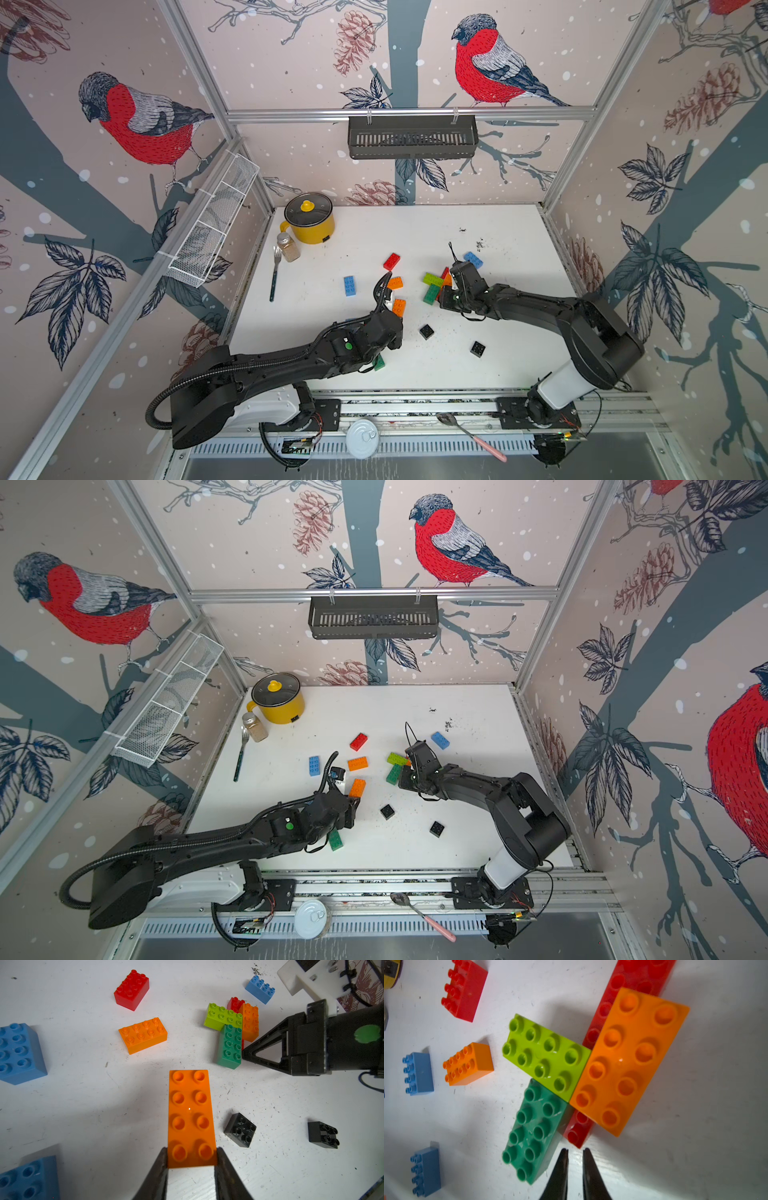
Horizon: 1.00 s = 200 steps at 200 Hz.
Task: Assemble a small pinwheel with lego
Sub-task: Adjust the lego brick at the center of the board.
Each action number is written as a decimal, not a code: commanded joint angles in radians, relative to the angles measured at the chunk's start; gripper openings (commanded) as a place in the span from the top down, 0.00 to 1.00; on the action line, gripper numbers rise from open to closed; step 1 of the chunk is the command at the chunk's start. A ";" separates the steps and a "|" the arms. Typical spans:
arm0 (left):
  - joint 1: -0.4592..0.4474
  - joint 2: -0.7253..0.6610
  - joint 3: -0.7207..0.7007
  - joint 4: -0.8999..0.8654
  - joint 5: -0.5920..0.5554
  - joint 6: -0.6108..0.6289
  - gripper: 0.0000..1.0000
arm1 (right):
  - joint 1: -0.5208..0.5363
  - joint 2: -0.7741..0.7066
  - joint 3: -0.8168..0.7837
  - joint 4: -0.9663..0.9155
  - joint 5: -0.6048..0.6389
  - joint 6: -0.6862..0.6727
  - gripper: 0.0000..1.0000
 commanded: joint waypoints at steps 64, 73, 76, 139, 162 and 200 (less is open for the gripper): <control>0.028 -0.052 -0.046 0.015 -0.021 -0.003 0.83 | 0.076 0.157 0.171 0.001 -0.005 0.056 0.82; 0.031 -0.053 -0.048 0.018 -0.019 -0.005 0.83 | 0.080 0.176 0.193 0.008 -0.011 0.059 0.80; 0.032 -0.053 -0.049 0.019 -0.018 -0.006 0.83 | 0.082 0.184 0.202 0.008 -0.012 0.061 0.80; 0.103 -0.046 -0.061 0.072 0.082 0.003 0.83 | 0.066 0.226 0.324 0.046 -0.136 0.016 0.72; 0.111 -0.016 -0.045 0.106 0.117 0.027 0.83 | 0.027 0.146 0.308 0.044 -0.225 -0.042 0.62; 0.111 0.089 -0.002 0.171 0.174 0.030 0.83 | -0.166 0.054 0.194 0.020 -0.308 -0.155 0.30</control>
